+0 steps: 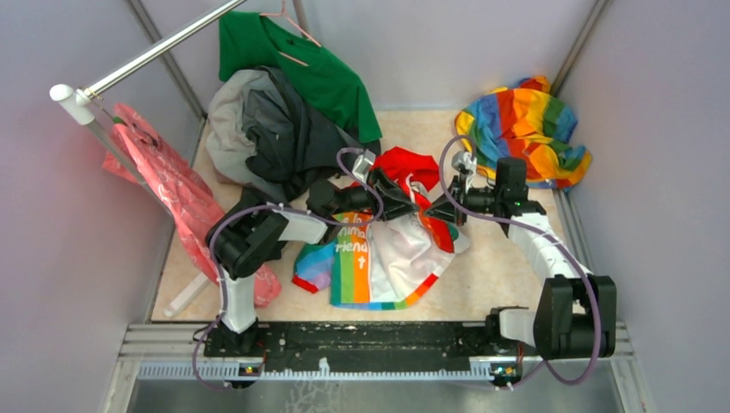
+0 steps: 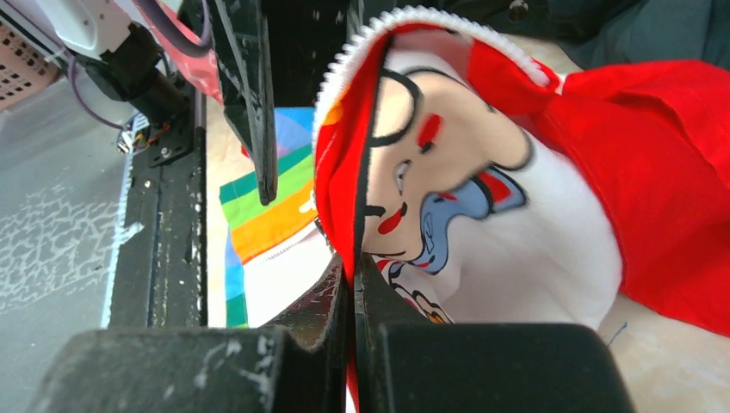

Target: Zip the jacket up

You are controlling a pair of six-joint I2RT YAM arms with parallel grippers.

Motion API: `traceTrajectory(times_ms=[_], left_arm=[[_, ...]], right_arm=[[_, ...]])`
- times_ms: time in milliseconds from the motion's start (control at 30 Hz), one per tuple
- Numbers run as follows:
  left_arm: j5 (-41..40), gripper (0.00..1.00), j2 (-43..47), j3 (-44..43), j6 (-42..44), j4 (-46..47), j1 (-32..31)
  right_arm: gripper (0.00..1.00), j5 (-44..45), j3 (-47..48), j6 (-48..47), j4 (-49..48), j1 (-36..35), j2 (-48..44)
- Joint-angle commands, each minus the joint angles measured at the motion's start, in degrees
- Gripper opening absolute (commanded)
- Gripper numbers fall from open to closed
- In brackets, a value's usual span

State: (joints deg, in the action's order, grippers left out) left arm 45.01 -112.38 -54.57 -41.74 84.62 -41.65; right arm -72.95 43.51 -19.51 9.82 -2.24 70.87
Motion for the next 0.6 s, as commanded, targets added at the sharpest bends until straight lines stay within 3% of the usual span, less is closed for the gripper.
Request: traceTrajectory(times_ms=[0, 133, 333, 567], left_arm=[[-2.99, 0.48, 3.94, 6.49, 4.48, 3.79, 0.68], [-6.53, 0.61, 7.42, 13.3, 9.0, 3.24, 0.75], [-7.13, 0.63, 8.74, 20.85, 7.57, 10.93, 0.39], [-6.56, 0.63, 3.52, 18.73, 2.15, 15.63, -0.43]], right_arm=[[0.0, -6.2, 1.37, 4.47, -5.07, 0.77, -2.66], [0.0, -9.2, 0.81, 9.84, -9.25, 1.73, -2.67], [0.0, -9.71, 1.05, 12.77, -11.33, 2.06, -1.9], [0.0, -10.19, 0.98, 13.09, -11.32, 2.05, -1.82]])
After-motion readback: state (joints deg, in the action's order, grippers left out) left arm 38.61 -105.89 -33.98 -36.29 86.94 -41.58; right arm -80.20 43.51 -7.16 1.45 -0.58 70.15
